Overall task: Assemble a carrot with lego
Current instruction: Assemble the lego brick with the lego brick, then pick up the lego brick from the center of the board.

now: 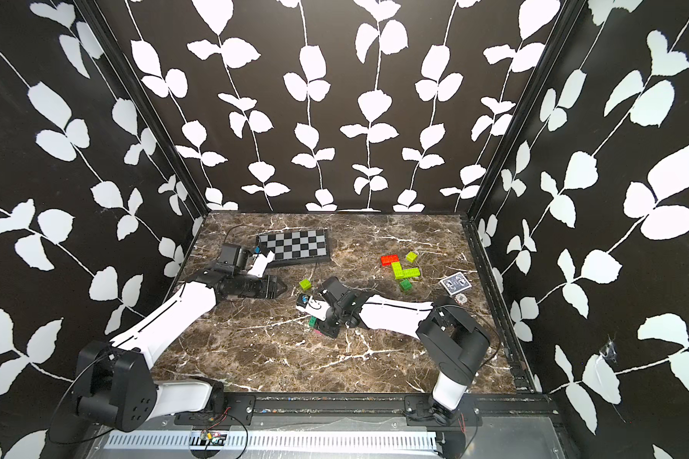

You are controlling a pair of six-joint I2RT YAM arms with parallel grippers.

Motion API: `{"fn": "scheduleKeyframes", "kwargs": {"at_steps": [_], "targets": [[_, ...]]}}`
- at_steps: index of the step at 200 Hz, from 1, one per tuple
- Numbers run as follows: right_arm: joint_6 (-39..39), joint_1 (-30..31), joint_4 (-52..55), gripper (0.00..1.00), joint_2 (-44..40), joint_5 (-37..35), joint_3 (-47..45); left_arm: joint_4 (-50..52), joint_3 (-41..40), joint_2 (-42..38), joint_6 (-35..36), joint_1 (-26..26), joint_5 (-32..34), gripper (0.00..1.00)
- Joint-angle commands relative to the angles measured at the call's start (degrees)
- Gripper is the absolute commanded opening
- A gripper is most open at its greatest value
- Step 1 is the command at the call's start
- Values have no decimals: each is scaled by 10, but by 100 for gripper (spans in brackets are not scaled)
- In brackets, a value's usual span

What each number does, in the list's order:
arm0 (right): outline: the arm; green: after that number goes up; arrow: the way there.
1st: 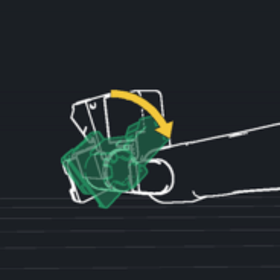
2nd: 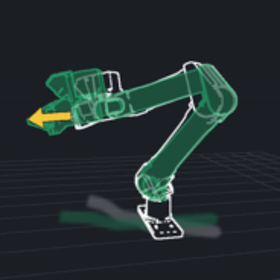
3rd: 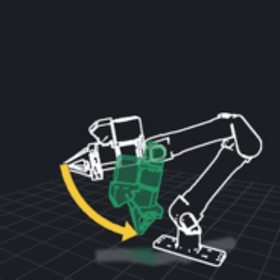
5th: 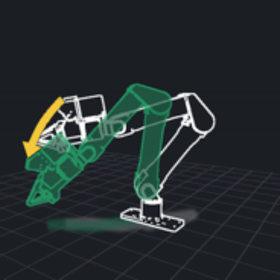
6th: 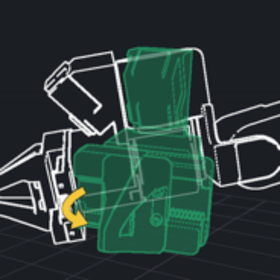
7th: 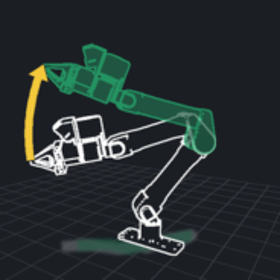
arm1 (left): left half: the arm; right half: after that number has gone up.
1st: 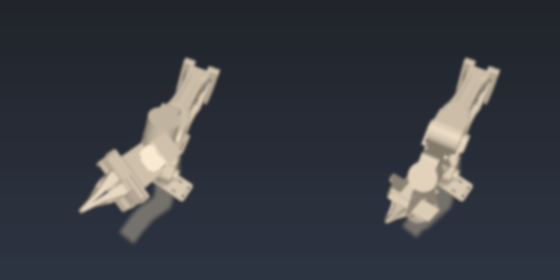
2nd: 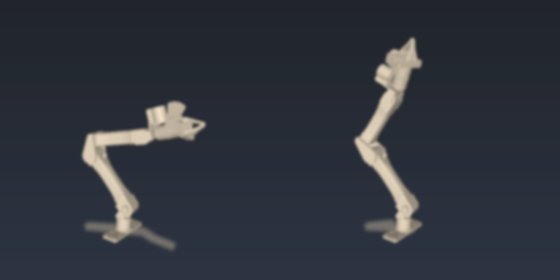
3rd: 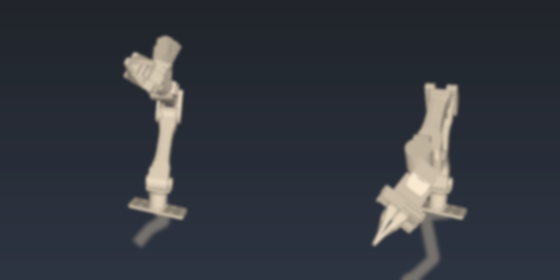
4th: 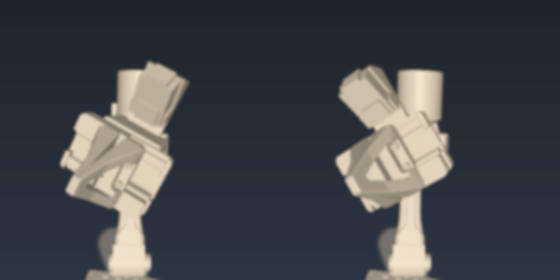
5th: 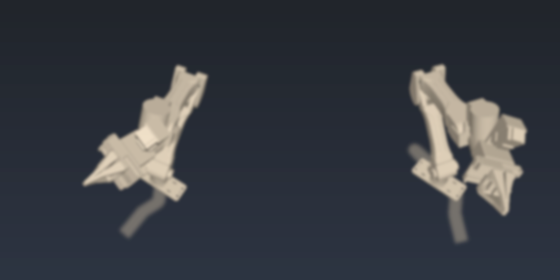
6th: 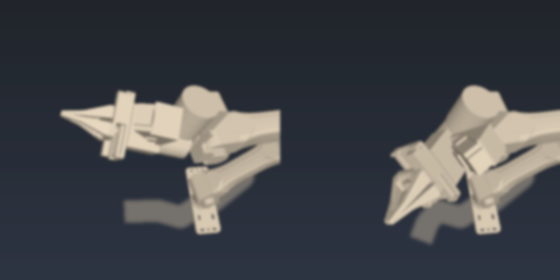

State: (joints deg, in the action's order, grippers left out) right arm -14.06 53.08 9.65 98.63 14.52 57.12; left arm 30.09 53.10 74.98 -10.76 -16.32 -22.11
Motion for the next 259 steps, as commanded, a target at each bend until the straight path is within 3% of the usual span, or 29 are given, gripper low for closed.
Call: {"fn": "scheduleKeyframes", "kwargs": {"at_steps": [1,22,42,89,115,147,186,217,259], "targets": [[4,3,106,20,73,-5,-25,2,12,-7,-1,-1,-8,62],[-9,-10,102,23,51,9,-21,4,18,-8,0,0,-5,62],[-30,-25,104,31,21,26,-8,3,25,-7,-1,0,-6,62],[-41,-49,111,66,-38,68,61,0,45,0,-9,-1,-1,62],[-6,-77,76,86,-112,102,34,-12,52,1,-15,0,-2,61],[98,-189,-24,88,-191,117,-49,-32,58,9,-18,-15,0,61],[216,-318,-22,85,-129,-99,-8,-40,78,37,-24,-45,7,61],[226,-348,8,83,-18,-208,60,-53,80,44,-34,-56,1,61],[233,-360,41,82,70,-253,136,-53,84,49,-33,-59,-8,61]]}}
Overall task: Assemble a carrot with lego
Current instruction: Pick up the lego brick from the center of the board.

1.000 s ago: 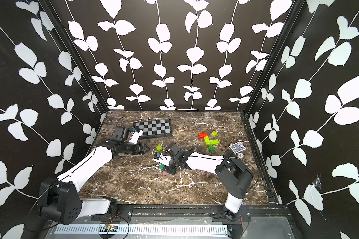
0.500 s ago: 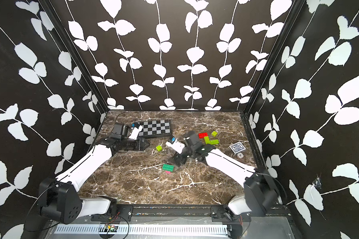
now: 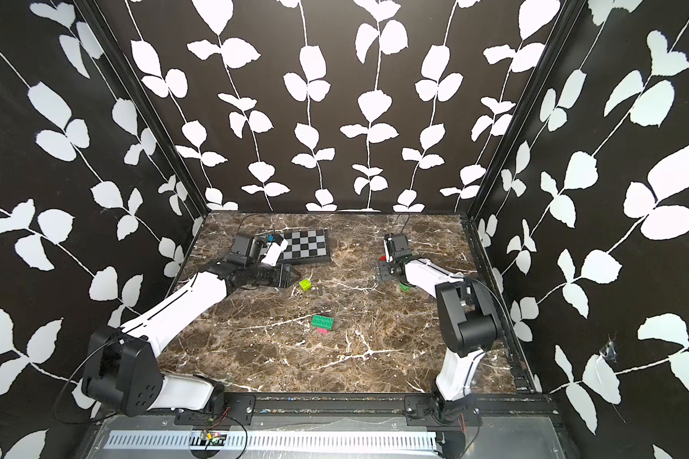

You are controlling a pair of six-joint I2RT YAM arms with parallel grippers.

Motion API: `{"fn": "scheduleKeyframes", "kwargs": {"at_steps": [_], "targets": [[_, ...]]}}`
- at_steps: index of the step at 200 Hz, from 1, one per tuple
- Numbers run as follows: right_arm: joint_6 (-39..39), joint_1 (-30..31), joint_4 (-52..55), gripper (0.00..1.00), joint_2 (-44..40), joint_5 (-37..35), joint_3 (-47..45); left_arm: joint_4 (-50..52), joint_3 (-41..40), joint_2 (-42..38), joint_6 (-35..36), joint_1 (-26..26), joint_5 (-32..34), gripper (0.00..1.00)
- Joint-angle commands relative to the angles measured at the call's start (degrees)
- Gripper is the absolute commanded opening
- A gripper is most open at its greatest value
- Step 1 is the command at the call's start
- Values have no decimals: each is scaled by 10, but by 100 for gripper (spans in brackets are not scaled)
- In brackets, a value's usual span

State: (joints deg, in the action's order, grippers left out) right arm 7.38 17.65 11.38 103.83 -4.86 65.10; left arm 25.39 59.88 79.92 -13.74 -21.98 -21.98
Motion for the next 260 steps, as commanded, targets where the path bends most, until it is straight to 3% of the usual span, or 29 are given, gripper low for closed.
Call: {"fn": "scheduleKeyframes", "kwargs": {"at_steps": [1,65,172,260], "targets": [[18,-6,25,82,19,-59,58,-6,16,-1,-4,-3,-9,61],[42,-26,55,77,62,-18,97,-7,16,3,1,-3,-12,61],[44,-36,50,46,88,86,92,-8,15,8,3,-3,-14,61],[42,-26,57,37,99,69,85,-6,14,7,4,-3,-17,61]]}}
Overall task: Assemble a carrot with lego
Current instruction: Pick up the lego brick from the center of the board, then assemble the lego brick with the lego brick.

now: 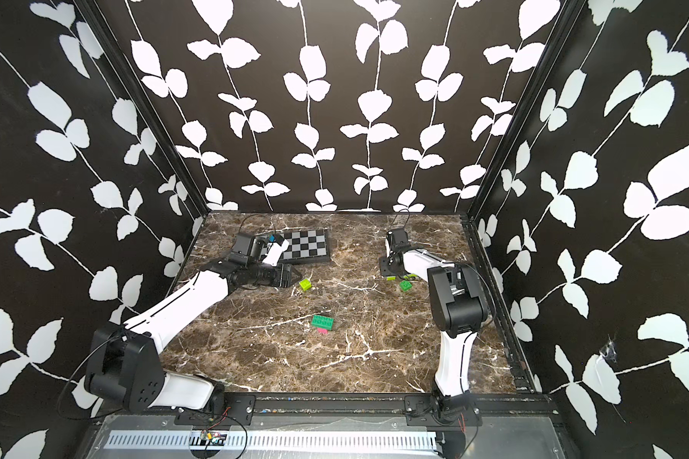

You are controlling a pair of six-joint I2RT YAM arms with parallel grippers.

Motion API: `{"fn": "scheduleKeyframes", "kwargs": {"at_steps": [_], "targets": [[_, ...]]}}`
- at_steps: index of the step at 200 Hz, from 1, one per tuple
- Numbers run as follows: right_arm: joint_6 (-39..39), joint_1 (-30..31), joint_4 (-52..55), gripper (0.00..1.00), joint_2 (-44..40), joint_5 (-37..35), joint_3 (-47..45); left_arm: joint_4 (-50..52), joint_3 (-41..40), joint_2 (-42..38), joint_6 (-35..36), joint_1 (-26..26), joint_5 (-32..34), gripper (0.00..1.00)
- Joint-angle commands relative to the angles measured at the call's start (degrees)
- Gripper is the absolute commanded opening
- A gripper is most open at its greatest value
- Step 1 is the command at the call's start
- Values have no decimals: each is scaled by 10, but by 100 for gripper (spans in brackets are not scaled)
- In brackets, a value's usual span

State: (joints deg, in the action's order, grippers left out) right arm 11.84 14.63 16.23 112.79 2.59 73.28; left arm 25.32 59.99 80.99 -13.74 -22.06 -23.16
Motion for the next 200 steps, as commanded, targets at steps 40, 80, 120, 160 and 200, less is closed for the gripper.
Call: {"fn": "scheduleKeyframes", "kwargs": {"at_steps": [40,80,120,160,200], "targets": [[-3,4,12,39,14,-8,12,-5,9,-4,6,-2,-5,61],[-13,5,-6,27,-12,7,-9,-4,3,-9,10,0,1,61],[-88,48,-100,23,-174,110,-123,0,-32,-43,3,30,-12,62],[-252,190,-58,27,-320,205,-191,39,-71,-97,9,73,-45,62],[-270,271,-40,26,-346,235,-198,95,-88,-135,40,123,-107,62]]}}
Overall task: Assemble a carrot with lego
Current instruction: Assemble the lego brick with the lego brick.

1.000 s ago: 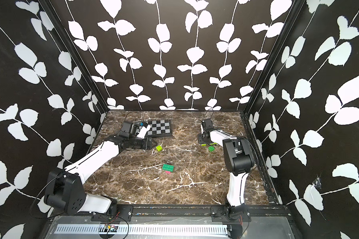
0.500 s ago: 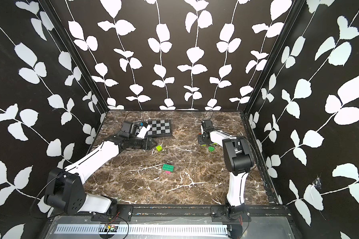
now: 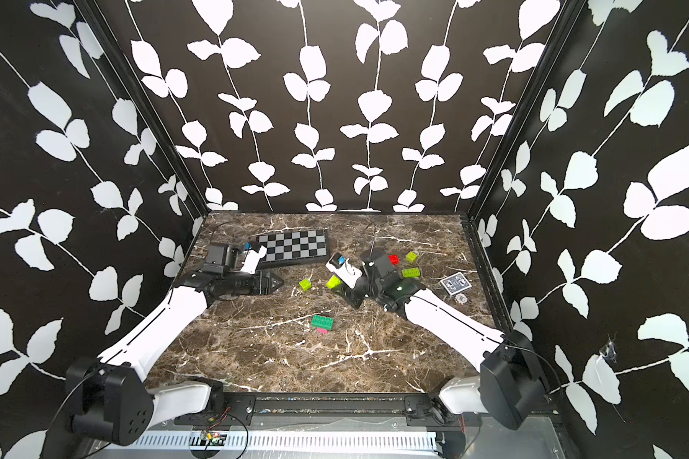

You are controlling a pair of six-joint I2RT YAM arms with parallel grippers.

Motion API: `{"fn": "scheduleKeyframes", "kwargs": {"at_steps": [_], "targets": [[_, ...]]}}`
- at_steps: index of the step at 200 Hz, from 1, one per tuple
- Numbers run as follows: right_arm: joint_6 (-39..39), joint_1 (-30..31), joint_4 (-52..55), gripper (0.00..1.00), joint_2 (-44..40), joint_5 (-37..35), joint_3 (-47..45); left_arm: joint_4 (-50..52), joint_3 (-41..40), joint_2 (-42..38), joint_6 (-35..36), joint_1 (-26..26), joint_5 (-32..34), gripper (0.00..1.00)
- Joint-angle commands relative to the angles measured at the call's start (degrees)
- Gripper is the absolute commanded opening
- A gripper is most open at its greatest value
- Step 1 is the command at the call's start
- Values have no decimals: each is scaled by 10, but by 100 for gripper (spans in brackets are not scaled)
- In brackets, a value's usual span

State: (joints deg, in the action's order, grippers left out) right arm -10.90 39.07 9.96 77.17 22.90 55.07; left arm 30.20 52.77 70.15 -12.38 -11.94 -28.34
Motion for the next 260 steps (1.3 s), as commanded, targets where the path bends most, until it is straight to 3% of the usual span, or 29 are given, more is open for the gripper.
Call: {"fn": "scheduleKeyframes", "kwargs": {"at_steps": [1,34,139,260], "targets": [[-43,29,24,26,11,32,-15,46,-16,-27,27,23,-56,62],[-59,69,43,26,52,11,8,64,-30,-28,42,28,-111,62],[-65,113,135,24,172,-44,110,56,-41,-21,41,28,-83,61],[-77,116,197,24,224,-48,169,56,-47,-23,44,29,-82,61]]}}
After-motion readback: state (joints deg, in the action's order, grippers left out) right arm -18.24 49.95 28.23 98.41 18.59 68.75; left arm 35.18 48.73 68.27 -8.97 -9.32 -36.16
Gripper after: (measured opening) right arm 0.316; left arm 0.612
